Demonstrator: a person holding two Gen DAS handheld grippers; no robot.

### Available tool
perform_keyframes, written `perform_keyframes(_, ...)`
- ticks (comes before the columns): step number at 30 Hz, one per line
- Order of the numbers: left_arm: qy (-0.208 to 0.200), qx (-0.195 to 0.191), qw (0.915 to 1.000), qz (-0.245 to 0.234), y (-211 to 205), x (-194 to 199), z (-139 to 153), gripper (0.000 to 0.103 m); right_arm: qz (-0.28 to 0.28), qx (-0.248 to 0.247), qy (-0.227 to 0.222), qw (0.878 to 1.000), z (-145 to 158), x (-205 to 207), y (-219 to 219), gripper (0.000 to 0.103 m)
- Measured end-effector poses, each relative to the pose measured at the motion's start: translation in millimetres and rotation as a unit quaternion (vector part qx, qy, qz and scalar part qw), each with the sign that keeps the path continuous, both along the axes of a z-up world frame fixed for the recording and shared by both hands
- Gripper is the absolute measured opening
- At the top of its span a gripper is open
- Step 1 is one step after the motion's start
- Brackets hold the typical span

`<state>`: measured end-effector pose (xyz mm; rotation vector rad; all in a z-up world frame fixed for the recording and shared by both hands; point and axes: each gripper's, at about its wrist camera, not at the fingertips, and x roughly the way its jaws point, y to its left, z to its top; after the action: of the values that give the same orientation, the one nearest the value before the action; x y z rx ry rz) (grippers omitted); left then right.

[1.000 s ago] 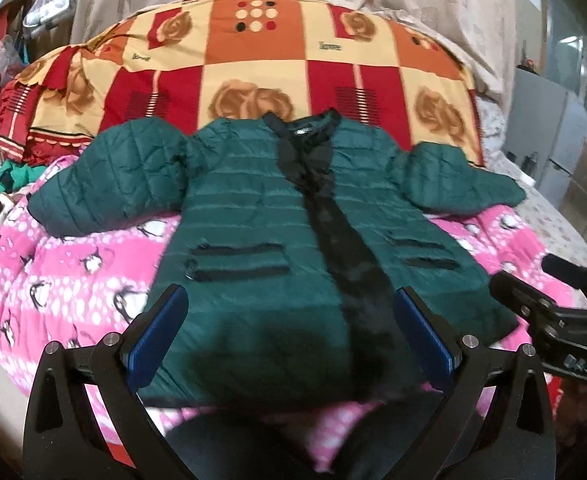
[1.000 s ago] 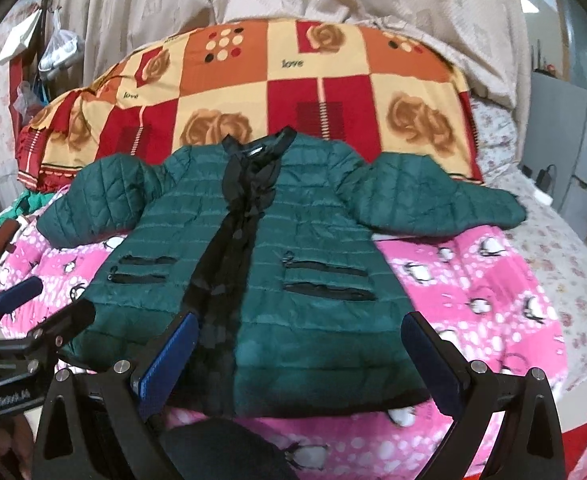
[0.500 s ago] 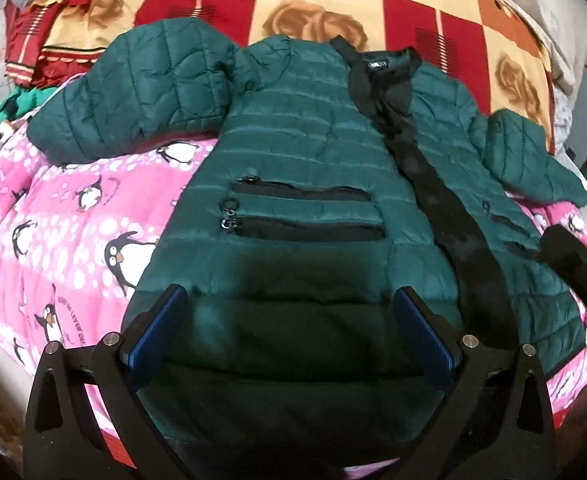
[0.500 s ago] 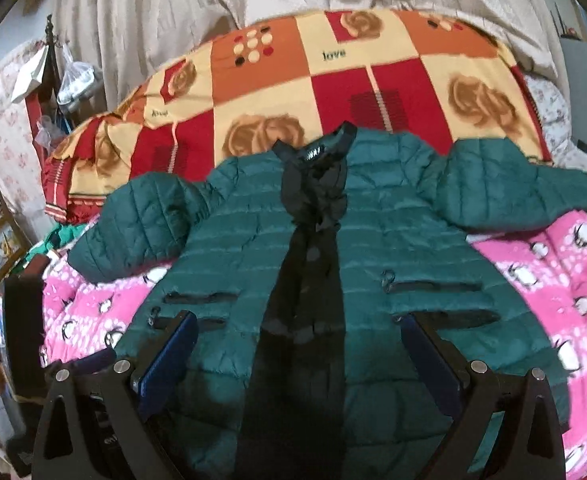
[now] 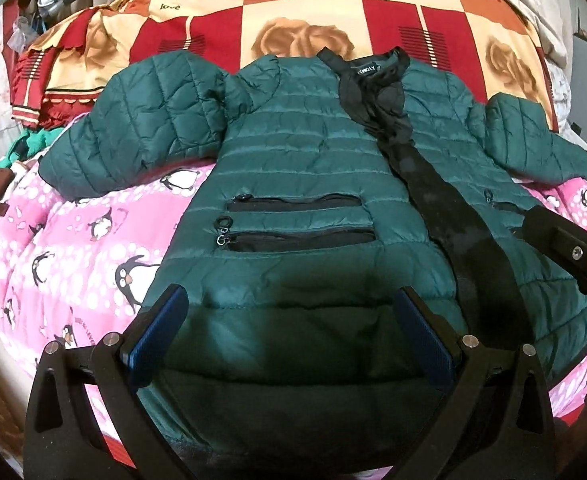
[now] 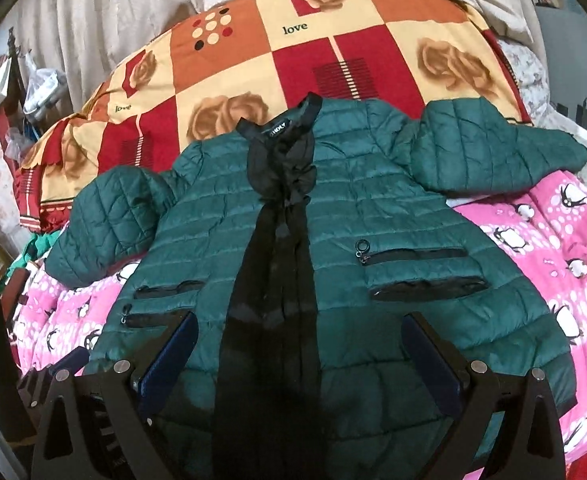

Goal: Fold large clothes

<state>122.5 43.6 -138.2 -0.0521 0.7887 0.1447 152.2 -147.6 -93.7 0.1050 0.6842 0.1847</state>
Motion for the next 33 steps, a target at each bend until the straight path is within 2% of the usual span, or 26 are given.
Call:
perform_keyframes(20,-0.001,0.009,1.0,-0.002,-2.5,-5.2,0.4,0.103,-0.007,-0.034,-0.048,0.998,12.0,-18.0,4.5,0.101)
perform_keyframes(33,-0.003,0.011,0.9999,-0.003,-3.5,-6.3,1.6,0.103,-0.007,-0.037,-0.051,0.998,12.7,-19.0,5.8,0.101)
